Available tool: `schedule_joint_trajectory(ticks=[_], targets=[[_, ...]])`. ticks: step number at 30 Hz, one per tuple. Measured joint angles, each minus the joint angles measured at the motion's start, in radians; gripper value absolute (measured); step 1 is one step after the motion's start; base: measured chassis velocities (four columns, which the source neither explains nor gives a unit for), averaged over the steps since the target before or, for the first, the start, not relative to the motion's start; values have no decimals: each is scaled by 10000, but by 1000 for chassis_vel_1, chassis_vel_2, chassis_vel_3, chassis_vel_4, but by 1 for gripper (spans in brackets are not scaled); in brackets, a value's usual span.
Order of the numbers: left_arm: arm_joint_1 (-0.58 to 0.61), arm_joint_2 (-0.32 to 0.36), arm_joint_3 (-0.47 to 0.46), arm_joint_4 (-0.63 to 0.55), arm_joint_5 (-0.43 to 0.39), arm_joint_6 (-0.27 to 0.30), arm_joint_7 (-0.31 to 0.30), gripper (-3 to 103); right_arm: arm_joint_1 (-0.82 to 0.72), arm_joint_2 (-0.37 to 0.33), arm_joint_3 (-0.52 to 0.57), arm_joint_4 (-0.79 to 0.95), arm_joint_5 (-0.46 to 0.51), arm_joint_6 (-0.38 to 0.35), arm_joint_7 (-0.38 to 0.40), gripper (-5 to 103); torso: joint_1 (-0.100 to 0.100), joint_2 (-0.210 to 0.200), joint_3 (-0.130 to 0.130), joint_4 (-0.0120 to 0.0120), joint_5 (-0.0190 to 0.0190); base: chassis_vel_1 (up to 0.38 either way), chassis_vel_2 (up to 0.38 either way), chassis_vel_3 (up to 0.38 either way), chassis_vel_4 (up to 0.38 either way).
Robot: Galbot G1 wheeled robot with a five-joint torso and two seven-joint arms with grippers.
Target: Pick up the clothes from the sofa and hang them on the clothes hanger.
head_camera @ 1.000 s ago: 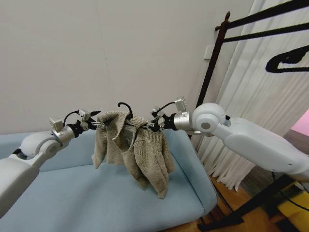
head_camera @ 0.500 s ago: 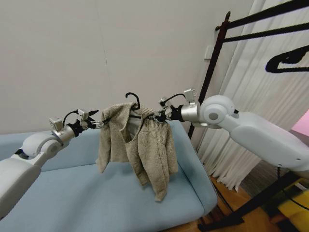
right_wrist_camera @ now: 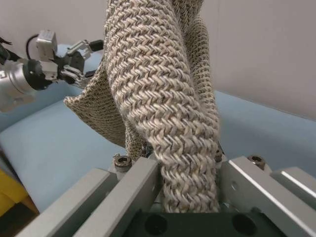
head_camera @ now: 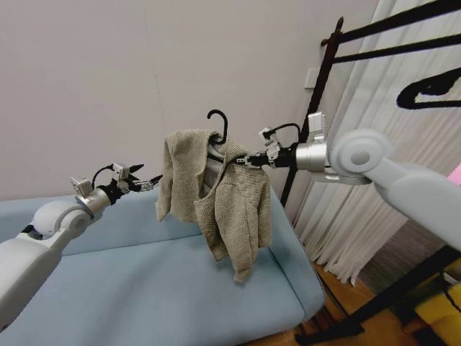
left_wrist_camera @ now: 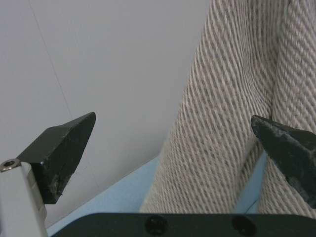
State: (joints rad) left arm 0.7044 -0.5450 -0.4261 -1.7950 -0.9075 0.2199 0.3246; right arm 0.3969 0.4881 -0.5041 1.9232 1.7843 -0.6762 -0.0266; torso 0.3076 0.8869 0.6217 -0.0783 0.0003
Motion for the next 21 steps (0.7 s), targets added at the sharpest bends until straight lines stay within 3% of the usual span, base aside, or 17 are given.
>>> schedule_joint_trajectory(ticks=[3,4,6,7,11,12,15,17,21], targets=[[106,-81,-80,-49,9,-29,-4,100,63,12,81,119,289,-47,736,3,0,0,0,0,1,0,0,0,0],[173,-122,-133,-76,12,-39,-8,100,150,92,155,140,549,-107,1277,3,0,0,0,-1,1,0,0,0,0],[425,-244,-303,-180,39,-63,-23,100,476,458,442,157,1542,-377,3493,3,-1,0,0,5,-4,0,0,0,0],[425,-244,-303,-180,39,-63,-23,100,476,458,442,157,1542,-377,3493,3,-1,0,0,5,-4,0,0,0,0],[851,-526,-572,-373,160,-103,-25,100,976,1469,1247,127,4999,-236,8393,3,0,0,0,10,-7,0,0,0,0],[851,-526,-572,-373,160,-103,-25,100,976,1469,1247,127,4999,-236,8393,3,0,0,0,10,-7,0,0,0,0],[1085,-724,-740,-483,249,-131,-23,100,1176,1828,1581,-40,6152,430,10138,3,0,0,0,6,-4,0,0,0,0],[1217,-841,-839,-581,290,-143,-22,100,1277,1931,1720,-181,6556,821,10725,3,0,0,1,3,-4,0,0,0,0],[1409,-978,-1022,-769,302,-151,-42,100,1431,2023,1926,-599,6908,1410,11204,3,0,0,0,2,-2,0,0,0,0]])
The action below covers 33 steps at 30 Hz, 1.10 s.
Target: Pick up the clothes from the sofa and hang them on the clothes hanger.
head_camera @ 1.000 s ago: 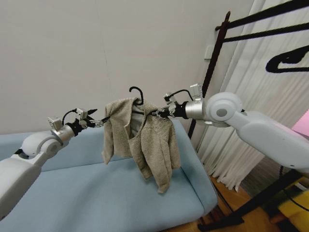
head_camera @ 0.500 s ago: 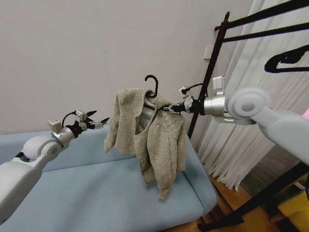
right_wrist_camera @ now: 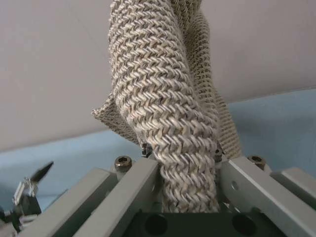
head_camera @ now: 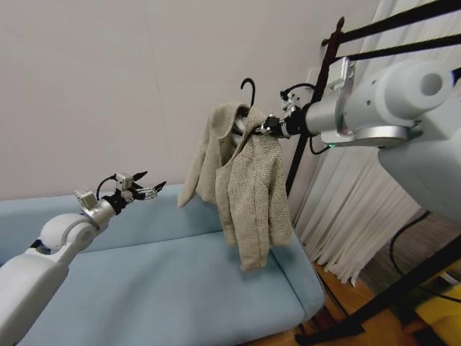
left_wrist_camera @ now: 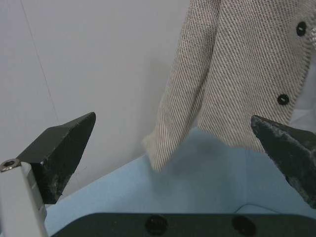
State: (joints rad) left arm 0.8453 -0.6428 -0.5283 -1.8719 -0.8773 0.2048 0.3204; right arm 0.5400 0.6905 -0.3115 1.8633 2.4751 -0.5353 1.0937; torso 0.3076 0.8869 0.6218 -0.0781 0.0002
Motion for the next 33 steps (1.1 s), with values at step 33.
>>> schedule_joint_trajectory(ticks=[33], targets=[[312,-748,-400,-559,-322,-227,105,100,3233,2812,-3025,-7886,-5548,1813,981,3,2,-1,2,1,7,0,0,0,0]])
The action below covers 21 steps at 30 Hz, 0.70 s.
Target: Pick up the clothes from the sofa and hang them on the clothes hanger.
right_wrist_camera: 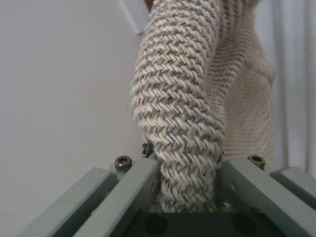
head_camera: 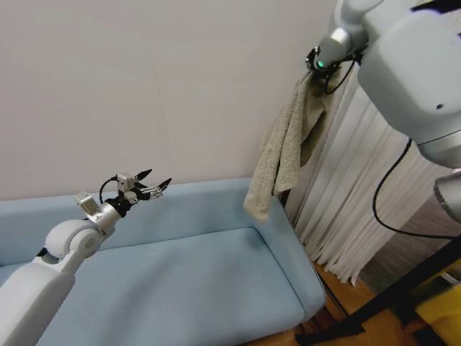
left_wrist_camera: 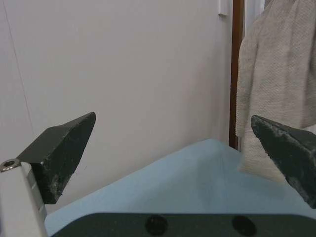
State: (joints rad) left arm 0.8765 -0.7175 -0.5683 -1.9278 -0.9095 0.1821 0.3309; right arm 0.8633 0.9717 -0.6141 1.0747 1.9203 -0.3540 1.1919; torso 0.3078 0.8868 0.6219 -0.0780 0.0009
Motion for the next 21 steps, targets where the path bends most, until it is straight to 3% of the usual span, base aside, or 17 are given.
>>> schedule_joint_trajectory(ticks=[8,17,21], targets=[[-22,-307,44,193,101,-113,284,100,-185,-54,-256,-1227,-1541,-539,-1219,3,-2,0,0,3,-6,0,0,0,0],[-94,-683,238,598,384,-203,516,100,-112,673,-186,-3561,-3334,-857,-2631,3,-1,0,0,7,-11,0,0,0,0],[-179,-775,335,719,470,-205,560,100,-102,800,-18,-4244,-3607,-906,-2980,3,-2,1,-1,-1,-9,0,0,0,0]])
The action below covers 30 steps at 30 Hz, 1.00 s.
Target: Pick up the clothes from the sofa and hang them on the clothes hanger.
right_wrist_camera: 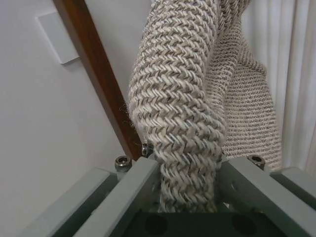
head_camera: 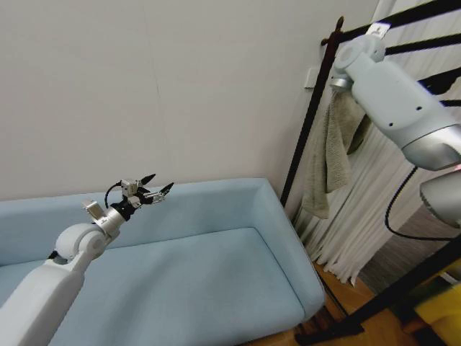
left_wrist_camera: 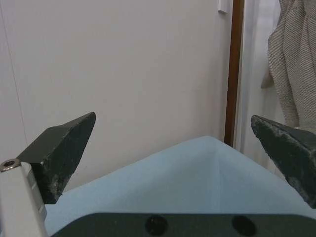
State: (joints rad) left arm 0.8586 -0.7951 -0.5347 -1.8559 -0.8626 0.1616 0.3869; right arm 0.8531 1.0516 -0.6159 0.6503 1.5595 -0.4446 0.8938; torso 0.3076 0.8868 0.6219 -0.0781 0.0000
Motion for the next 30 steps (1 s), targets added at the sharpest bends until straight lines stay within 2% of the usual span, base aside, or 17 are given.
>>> schedule_joint_trajectory(ticks=[11,21,30], targets=[[-88,-254,143,337,259,-28,195,100,-52,239,350,-1118,-738,72,-894,3,0,0,-1,5,-2,0,0,0,0],[-109,-533,250,461,433,-60,337,100,-14,149,340,-1544,-1501,194,-1504,3,0,-1,-1,0,2,0,0,0,0],[-112,-601,253,493,462,-73,369,100,-36,36,394,-1659,-1419,192,-1437,3,-1,0,-1,2,0,0,0,0,0]])
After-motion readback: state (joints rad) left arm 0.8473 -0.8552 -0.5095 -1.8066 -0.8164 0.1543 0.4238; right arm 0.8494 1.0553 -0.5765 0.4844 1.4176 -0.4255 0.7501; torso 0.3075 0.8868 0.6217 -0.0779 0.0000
